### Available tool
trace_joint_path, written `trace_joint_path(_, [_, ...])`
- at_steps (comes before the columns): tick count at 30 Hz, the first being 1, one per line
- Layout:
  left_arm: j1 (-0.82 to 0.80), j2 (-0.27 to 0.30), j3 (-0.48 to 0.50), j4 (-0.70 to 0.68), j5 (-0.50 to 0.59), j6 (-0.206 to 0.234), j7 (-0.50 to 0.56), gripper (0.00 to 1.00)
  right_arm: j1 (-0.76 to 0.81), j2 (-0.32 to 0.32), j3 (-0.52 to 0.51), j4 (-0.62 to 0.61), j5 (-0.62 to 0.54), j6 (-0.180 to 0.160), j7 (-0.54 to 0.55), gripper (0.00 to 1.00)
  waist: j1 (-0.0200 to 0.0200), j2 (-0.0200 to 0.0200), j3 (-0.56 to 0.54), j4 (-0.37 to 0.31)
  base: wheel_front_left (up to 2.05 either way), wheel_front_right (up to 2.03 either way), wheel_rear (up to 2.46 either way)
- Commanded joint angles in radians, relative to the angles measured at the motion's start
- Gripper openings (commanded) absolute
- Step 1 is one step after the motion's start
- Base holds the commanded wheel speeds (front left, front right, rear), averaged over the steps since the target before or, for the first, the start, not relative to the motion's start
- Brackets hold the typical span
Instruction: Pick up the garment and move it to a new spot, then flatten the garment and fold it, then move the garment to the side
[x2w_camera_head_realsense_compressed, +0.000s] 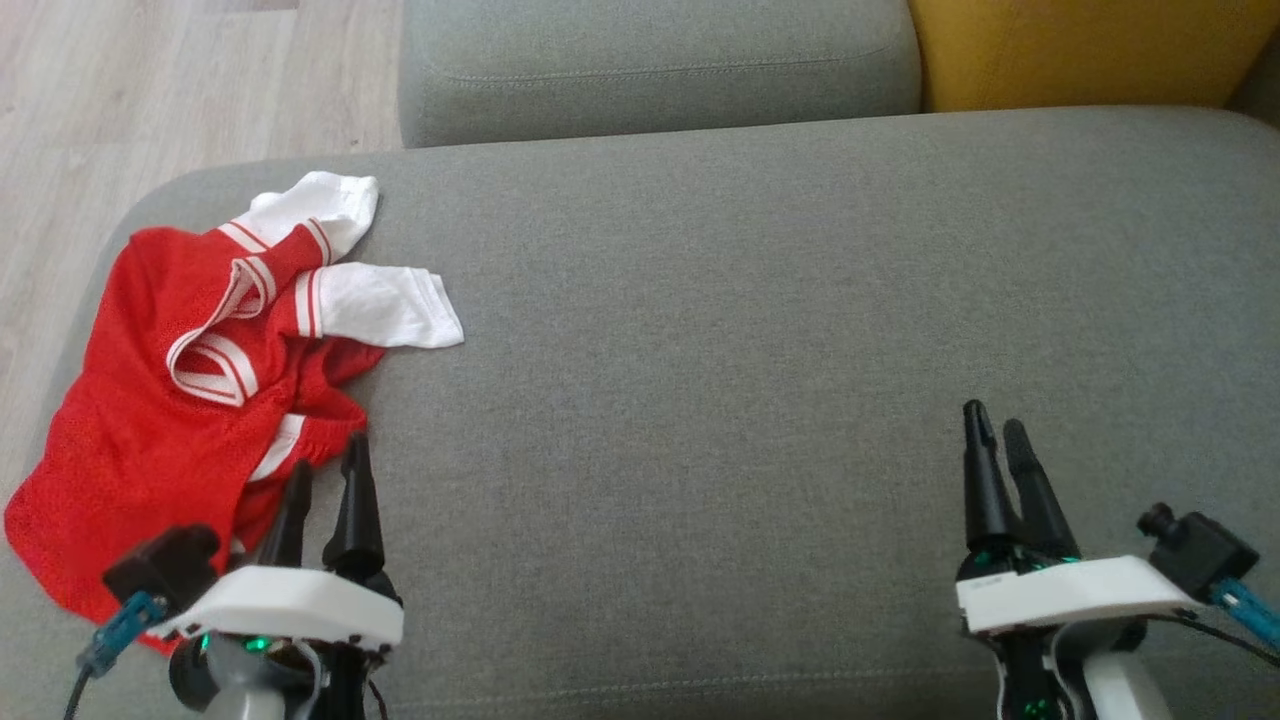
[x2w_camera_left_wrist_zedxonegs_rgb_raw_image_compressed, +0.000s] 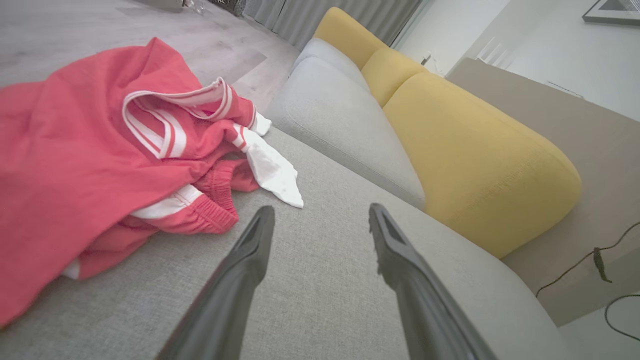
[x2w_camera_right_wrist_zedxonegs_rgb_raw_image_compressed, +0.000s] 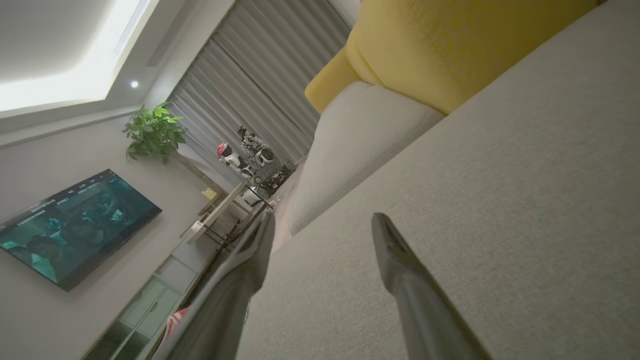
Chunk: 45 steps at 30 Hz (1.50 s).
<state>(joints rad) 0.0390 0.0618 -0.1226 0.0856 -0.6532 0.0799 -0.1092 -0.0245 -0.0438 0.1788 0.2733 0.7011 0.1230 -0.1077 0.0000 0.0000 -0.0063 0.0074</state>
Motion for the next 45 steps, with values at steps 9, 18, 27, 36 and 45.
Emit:
trace_joint_path(9, [-0.020, 0.025, -0.017, -0.069, 0.136, 0.029, -0.037, 1.00, -0.060, -0.005, 0.077, -0.034, -0.140, 0.006, -0.038, 1.00, 0.0000, 0.0000, -0.007, 0.006, 0.00, 0.00, 0.00])
trace_joint_path(18, [-0.005, 0.027, -0.027, -0.090, 0.241, 0.034, -0.063, 1.00, -0.062, -0.006, 0.106, -0.034, -0.258, 0.006, -0.065, 1.00, 0.0000, 0.0000, -0.014, 0.007, 0.00, 0.00, 0.00])
trace_joint_path(27, [0.005, 0.021, -0.005, -0.112, 0.330, 0.047, -0.086, 1.00, -0.058, -0.006, 0.102, -0.037, -0.359, 0.007, -0.088, 1.00, 0.0000, 0.0000, -0.014, 0.008, 0.00, 0.00, 0.00])
trace_joint_path(36, [0.019, 0.011, 0.008, -0.120, 0.445, 0.045, -0.113, 1.00, -0.057, -0.006, 0.093, -0.041, -0.464, 0.007, -0.114, 1.00, 0.0000, 0.0000, -0.013, 0.008, 0.00, 0.00, 0.00])
trace_joint_path(45, [0.030, 0.001, 0.012, -0.128, 0.546, 0.028, -0.139, 1.00, -0.054, -0.006, 0.104, -0.039, -0.559, 0.007, -0.141, 1.00, 0.0000, 0.0000, -0.018, 0.008, 0.00, 0.00, 0.00])
